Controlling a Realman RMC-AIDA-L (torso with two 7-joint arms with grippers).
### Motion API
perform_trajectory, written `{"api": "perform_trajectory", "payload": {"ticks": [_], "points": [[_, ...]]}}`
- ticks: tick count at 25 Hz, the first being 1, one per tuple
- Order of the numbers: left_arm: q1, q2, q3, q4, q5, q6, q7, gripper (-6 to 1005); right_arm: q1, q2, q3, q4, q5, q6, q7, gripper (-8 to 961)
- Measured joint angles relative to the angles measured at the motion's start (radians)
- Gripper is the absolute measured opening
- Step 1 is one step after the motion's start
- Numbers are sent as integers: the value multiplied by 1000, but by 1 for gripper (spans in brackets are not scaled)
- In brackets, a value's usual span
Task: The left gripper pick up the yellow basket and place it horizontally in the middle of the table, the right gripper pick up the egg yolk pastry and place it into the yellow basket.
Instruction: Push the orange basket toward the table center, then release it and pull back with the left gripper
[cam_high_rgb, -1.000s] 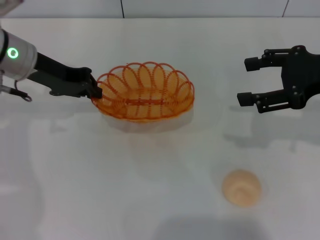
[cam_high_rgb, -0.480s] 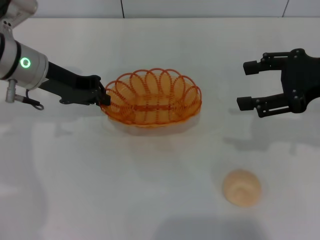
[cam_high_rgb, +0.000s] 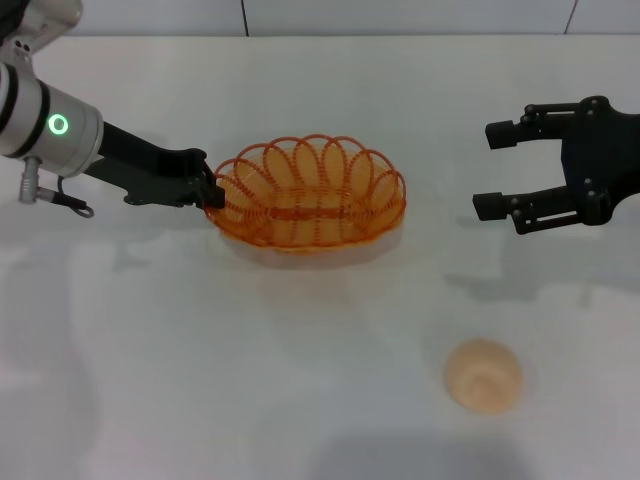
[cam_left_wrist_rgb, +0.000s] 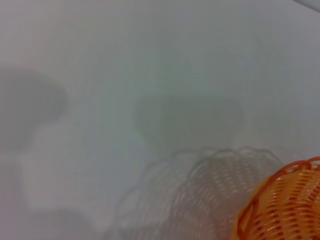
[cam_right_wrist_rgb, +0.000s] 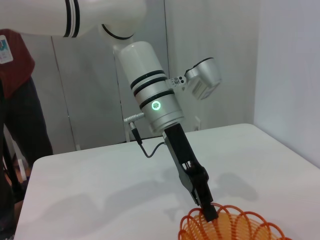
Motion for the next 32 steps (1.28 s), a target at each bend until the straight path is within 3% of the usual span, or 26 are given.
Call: {"api": "perform_trajectory", "payload": {"ticks": [11,32], "points": [[-4,-3,12,-20,9,-13,0,68,2,0,-1,0,0,1,-6,817],[-4,-11,12,-26,5,-25,15,172,-6,2,-4,1,0,-12,-8,817]]}}
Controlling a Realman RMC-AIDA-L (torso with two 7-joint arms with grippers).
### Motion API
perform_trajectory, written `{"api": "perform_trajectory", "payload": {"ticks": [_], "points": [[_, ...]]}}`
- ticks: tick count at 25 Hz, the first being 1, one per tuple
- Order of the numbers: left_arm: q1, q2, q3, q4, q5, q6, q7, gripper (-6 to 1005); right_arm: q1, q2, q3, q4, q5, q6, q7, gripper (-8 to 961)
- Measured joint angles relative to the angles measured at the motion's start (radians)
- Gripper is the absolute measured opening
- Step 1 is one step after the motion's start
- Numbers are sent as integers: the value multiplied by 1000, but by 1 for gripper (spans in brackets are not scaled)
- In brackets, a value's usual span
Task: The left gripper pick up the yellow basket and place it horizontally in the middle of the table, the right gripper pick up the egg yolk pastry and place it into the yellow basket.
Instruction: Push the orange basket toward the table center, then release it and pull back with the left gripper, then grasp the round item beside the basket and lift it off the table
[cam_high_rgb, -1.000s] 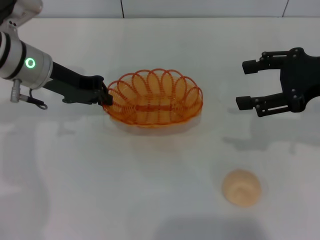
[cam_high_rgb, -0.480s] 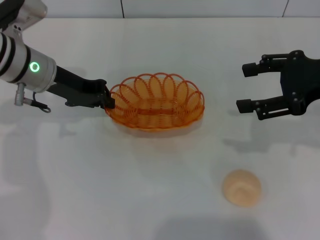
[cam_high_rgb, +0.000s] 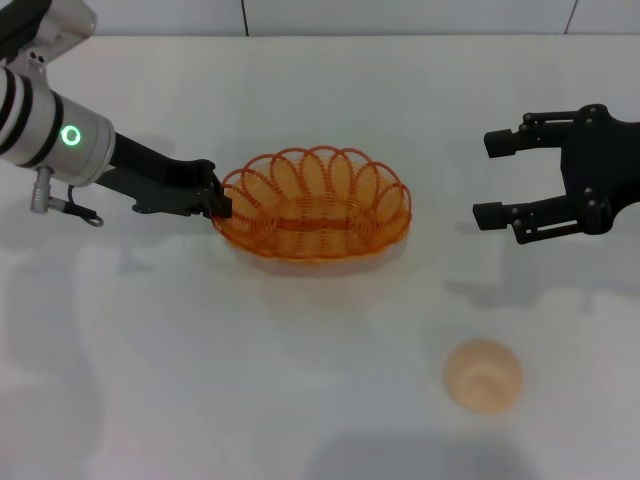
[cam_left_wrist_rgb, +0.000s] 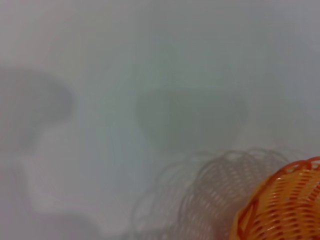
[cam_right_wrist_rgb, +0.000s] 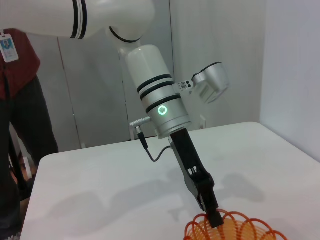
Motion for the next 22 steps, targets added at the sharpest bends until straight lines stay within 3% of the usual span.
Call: {"api": "perform_trajectory", "payload": {"ticks": [10,15,22], "points": [[-2,-2,0,4,-18,4,33,221,2,0,3,0,0,-1,0,816],[-1,-1,-1,33,-22,0,50,447,1,0,5,0,0,-1,1,814],[45,6,-6,184,-101,-11,97,593,0,0,5,3,0,2,2,813]]}}
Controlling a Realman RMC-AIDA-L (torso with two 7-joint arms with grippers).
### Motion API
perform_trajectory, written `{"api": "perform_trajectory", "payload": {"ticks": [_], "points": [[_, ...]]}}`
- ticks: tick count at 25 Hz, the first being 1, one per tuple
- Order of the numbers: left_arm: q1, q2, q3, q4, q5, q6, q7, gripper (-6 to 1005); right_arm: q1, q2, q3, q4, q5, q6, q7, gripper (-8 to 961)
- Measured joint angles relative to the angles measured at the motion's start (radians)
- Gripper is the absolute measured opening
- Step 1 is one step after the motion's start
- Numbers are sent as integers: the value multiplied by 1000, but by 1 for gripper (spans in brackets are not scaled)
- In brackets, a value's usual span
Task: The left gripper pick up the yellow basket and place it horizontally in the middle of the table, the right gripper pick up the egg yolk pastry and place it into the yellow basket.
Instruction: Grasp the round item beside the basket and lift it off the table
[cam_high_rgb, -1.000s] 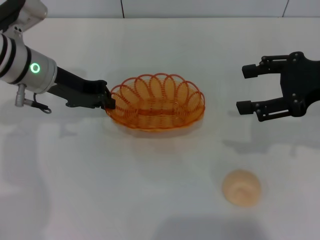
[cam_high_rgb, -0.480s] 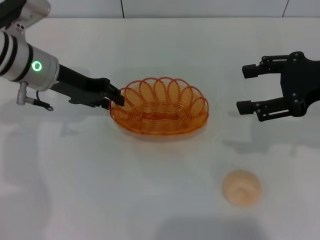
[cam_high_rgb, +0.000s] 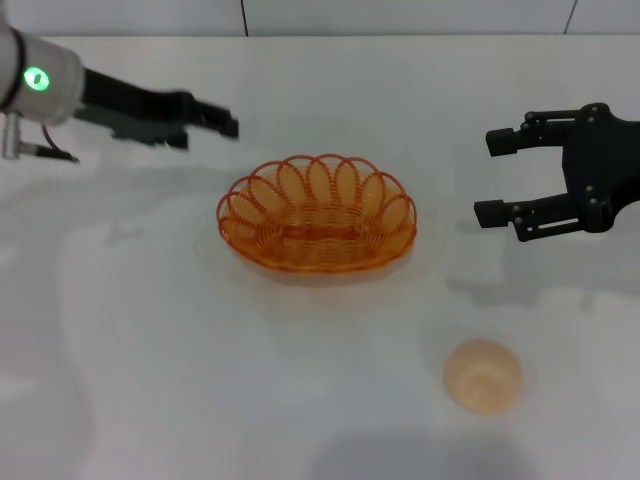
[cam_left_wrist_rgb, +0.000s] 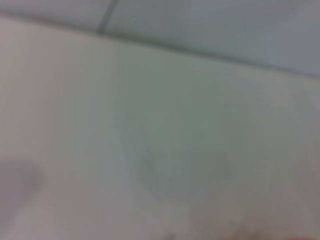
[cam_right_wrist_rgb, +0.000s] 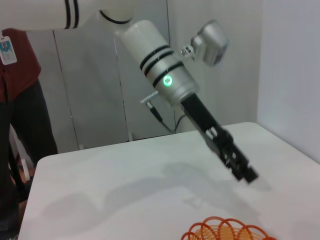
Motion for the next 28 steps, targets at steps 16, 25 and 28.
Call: {"api": "perform_trajectory", "payload": {"ticks": [16,25,28], "points": [[254,36,-3,244,-356,133,335,887,-13,2,-74,5,-56,20,37,812],[302,61,1,329,-312,383,408,888,-19,4,-219,-73,-192,81,158,812],[306,63,5,330,-297,422,427,888,-21,3,-243,-83,-208,87,184,811]]}}
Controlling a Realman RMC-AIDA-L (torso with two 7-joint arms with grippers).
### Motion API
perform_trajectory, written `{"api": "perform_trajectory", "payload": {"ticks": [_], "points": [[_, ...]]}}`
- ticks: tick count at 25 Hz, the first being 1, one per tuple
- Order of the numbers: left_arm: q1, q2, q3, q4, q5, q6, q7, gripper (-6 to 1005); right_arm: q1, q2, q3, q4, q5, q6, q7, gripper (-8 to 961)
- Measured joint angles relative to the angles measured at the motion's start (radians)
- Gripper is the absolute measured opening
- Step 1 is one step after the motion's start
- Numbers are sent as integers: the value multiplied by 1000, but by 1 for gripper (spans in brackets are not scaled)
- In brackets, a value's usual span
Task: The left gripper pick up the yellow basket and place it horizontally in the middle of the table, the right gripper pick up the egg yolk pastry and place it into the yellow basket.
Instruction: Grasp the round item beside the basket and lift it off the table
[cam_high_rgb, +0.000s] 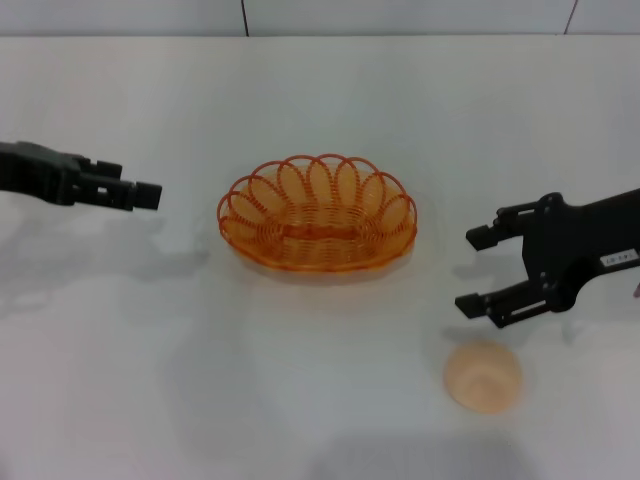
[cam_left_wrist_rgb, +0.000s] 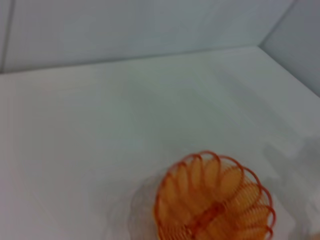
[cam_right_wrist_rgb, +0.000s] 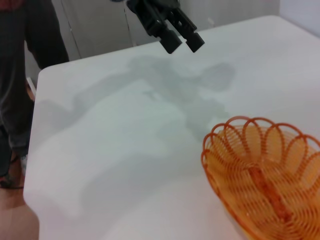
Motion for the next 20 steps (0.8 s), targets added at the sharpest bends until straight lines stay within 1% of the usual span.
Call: {"api": "perform_trajectory", "payload": {"ticks": [7,11,15,20], "points": [[3,-6,1,-8,5,15,27,887,-34,0,-61,1,-23,8,21,811],[2,-10,2,-15,15,15,55,887,-65,0,-68,9,-37,17,28,811],[-5,-16,4,-19,38,16,70,887,-75,0,-69,13,-38,26,30,811],[-12,-29,45,-21,37,12,90,888,-81,-2,-77,25,-42,34,30,811]]}}
